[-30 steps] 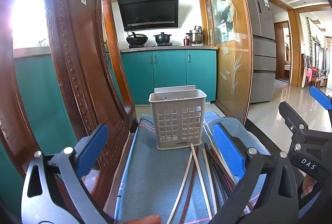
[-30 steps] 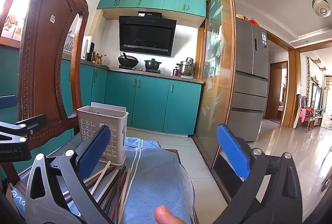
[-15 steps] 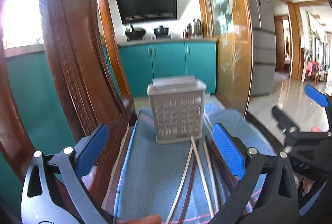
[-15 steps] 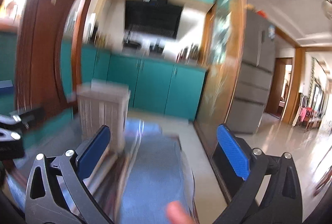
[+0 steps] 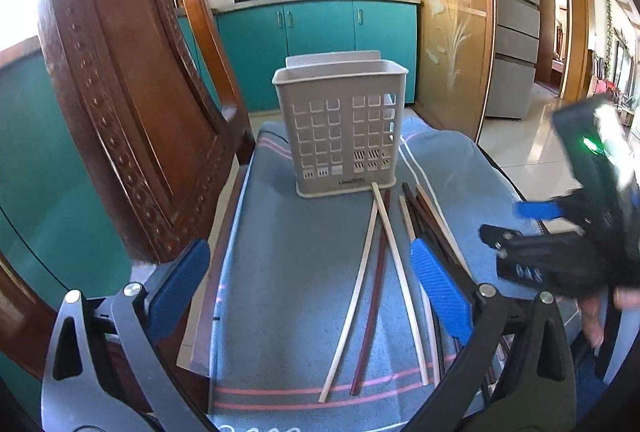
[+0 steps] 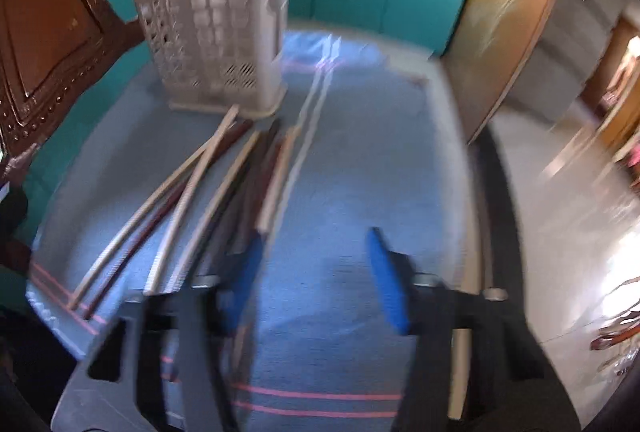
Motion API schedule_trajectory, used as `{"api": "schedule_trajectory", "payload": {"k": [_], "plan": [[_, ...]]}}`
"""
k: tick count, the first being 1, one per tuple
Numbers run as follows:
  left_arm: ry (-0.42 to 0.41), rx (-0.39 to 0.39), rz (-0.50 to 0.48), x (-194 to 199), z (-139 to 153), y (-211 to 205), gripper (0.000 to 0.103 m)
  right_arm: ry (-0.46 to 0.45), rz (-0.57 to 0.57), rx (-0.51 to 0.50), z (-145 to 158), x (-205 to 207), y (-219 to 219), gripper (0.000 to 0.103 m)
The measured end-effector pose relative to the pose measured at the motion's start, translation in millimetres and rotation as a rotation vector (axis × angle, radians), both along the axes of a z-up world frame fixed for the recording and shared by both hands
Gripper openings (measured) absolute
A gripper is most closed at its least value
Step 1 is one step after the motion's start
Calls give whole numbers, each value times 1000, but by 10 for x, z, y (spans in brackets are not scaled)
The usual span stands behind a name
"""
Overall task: Organize utensils
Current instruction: 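Lower the right gripper onto a cream chopstick and close on it, then lower the left gripper onto a cream chopstick while the right gripper holds its chopstick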
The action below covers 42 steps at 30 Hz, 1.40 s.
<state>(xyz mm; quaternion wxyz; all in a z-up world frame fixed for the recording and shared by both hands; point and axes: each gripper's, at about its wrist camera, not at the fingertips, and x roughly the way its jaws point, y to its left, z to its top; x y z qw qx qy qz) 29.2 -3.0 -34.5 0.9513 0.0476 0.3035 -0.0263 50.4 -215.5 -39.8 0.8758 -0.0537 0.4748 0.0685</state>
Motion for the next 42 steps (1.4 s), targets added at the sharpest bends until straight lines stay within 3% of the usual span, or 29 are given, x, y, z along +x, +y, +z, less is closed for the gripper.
{"api": "schedule_trajectory", "payload": {"k": [3,5,9,12,18,26,27,29,32,42], "plan": [[25,-19,6,31,-31,10,91,56,32,-4,-24,230,147,36],[41,-37,8,58,-58,24,78,87,39,-35,-96,315,251,36],[77,-63,-21,85,-105,9,70,120,6,-19,-261,310,276,35],[90,-40,-40,110,-142,-61,70,112,-1,-28,-256,282,271,35],[112,-41,-46,174,-179,-132,85,139,7,30,-282,290,177,35],[154,-31,-27,278,-267,-167,89,131,19,16,-263,234,141,35],[160,-30,-20,290,-283,-160,90,130,21,18,-256,223,142,33],[175,-28,-7,315,-311,-144,90,131,29,23,-270,241,107,18],[197,-31,15,338,-355,-92,91,136,33,12,-283,291,85,11],[241,-35,39,369,-413,-56,91,138,11,15,-275,322,-33,9]]}}
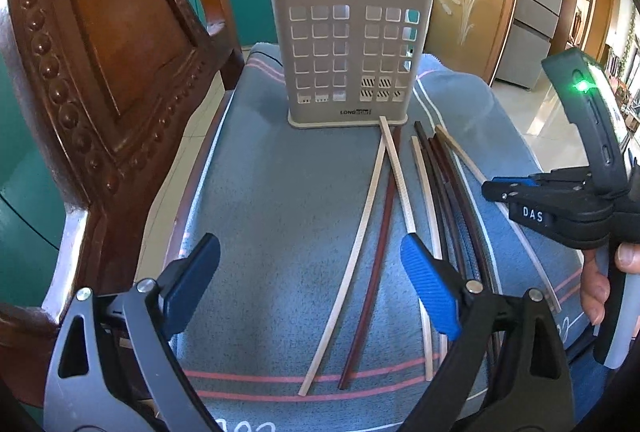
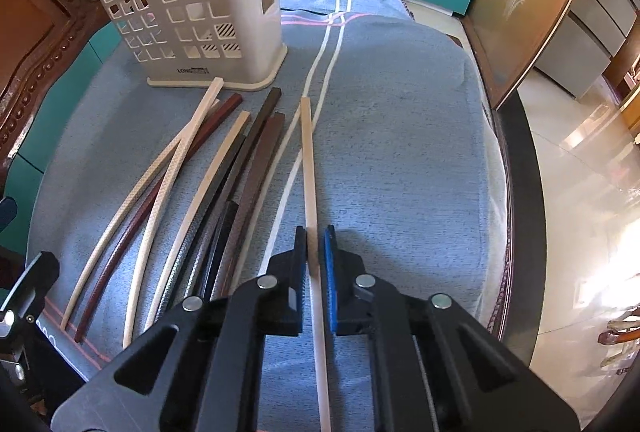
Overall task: Organize utensils
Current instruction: 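Lower the left gripper onto a cream chopstick while the right gripper holds its chopstick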
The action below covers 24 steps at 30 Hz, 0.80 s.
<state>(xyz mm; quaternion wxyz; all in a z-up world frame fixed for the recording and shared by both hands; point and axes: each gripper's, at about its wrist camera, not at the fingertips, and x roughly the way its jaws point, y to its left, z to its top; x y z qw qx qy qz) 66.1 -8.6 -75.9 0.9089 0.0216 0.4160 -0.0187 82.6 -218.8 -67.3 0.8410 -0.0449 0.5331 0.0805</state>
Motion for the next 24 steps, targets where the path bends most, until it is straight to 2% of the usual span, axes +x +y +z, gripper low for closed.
{"api": "schedule_trajectory", "payload": {"k": [4,7,9,14,18,19,22,24], "plan": [[15,5,0,31,-33,-7,92,-3,-10,21,3,13,-13,11],[27,9,3,48,-57,-6,93,-16,-22,47,34,0,-52,20],[39,10,11,64,-82,5,93,-15,-18,73,51,14,-63,22],[97,-53,9,247,-43,116,93,23,-15,161,39,84,-109,23],[136,-109,-63,533,104,89,93,61,-11,224,-4,166,-110,24],[149,-107,-85,642,114,47,92,72,-10,245,-14,185,-112,24],[193,-92,-123,862,35,-55,75,69,-11,233,5,204,-97,24],[209,-109,-142,886,-74,-88,72,46,-19,197,45,179,-110,24]]}}
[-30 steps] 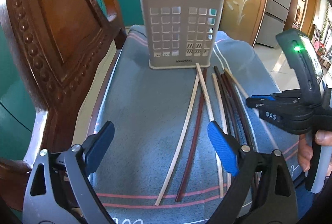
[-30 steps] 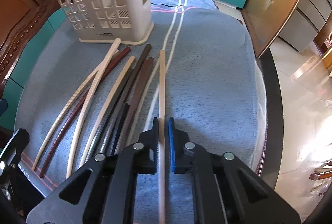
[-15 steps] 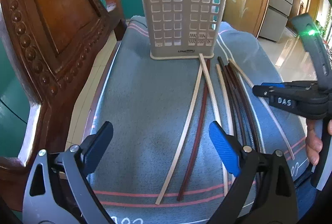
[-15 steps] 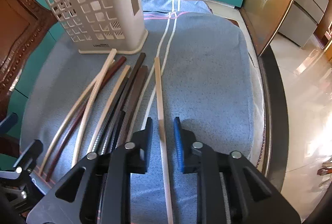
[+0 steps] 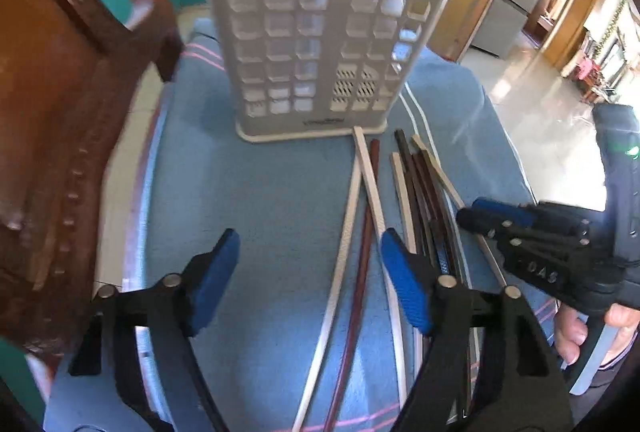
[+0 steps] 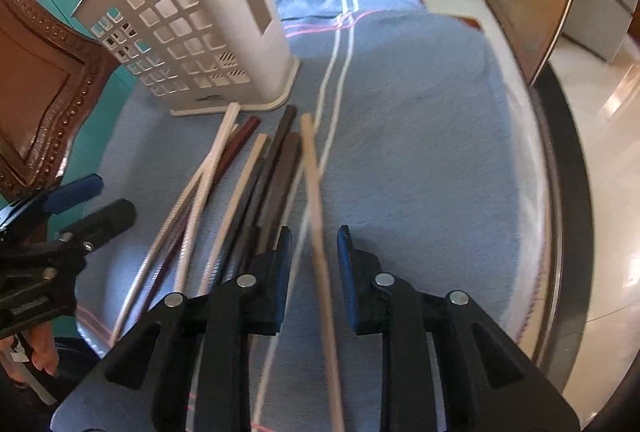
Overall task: Organize utensils
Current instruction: 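Lower the left gripper onto a cream chopstick while the right gripper holds its chopstick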
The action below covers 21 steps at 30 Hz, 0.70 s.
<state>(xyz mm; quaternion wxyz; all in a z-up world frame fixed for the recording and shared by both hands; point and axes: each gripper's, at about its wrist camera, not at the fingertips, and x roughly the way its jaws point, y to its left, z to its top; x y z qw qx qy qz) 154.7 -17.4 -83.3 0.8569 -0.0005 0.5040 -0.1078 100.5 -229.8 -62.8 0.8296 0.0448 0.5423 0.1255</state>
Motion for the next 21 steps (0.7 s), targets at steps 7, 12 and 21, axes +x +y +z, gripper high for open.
{"api": "schedule_trajectory", "payload": {"k": [7,12,21], "plan": [[35,78,-24,-7,-270,-144,63,4,20,-34,-34,-52,-3,23],[39,95,8,-14,-356,-115,60,-17,37,-62,-19,-85,35,23],[45,91,43,-59,-391,-11,37,-52,46,-146,-59,-89,86,23]]}}
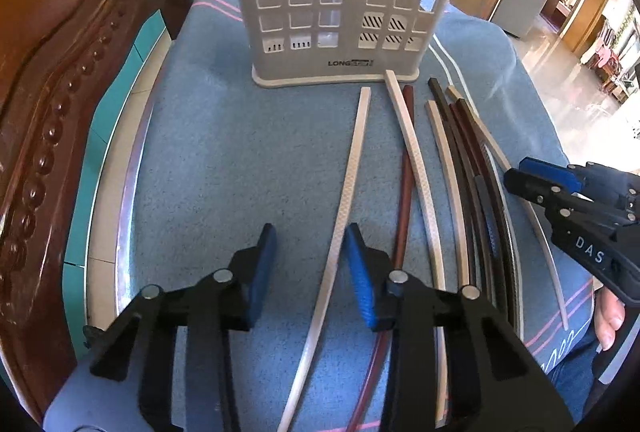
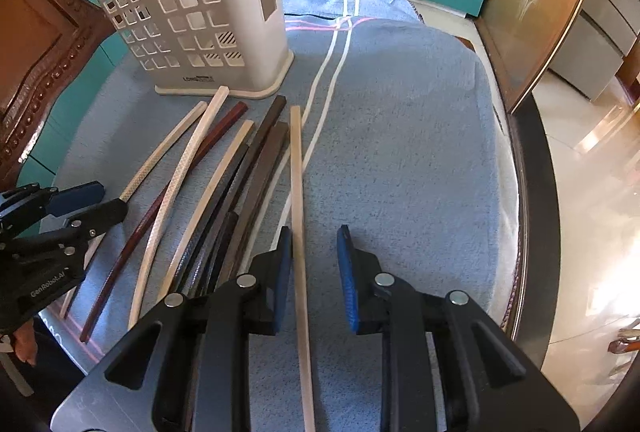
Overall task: Organize utensils
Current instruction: 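Lower the left gripper onto a cream chopstick while the right gripper holds its chopstick, then lift the cream chopsticks with both grippers and carry them over the white holder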
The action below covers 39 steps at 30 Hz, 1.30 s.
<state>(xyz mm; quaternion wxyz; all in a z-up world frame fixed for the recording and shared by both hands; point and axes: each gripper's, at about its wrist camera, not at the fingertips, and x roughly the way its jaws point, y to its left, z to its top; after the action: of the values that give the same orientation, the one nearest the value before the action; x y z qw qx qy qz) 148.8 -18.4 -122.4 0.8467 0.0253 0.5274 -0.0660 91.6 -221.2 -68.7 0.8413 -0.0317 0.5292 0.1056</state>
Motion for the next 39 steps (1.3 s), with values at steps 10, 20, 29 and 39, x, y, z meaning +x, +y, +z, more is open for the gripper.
{"api": "schedule_trajectory", "payload": {"k": [10,20,29,39], "plan": [[-43,66,1,149,-42,-257,57,-42,25,-73,-4,-52,66,23],[-33,43,23,176,-52,-151,65,-24,10,-46,-13,-37,6,24],[-44,43,32,224,-79,-101,69,-21,4,-46,-20,-23,-4,24],[-62,18,-2,313,-32,-247,29,-18,12,7,-32,-35,-19,6]]}}
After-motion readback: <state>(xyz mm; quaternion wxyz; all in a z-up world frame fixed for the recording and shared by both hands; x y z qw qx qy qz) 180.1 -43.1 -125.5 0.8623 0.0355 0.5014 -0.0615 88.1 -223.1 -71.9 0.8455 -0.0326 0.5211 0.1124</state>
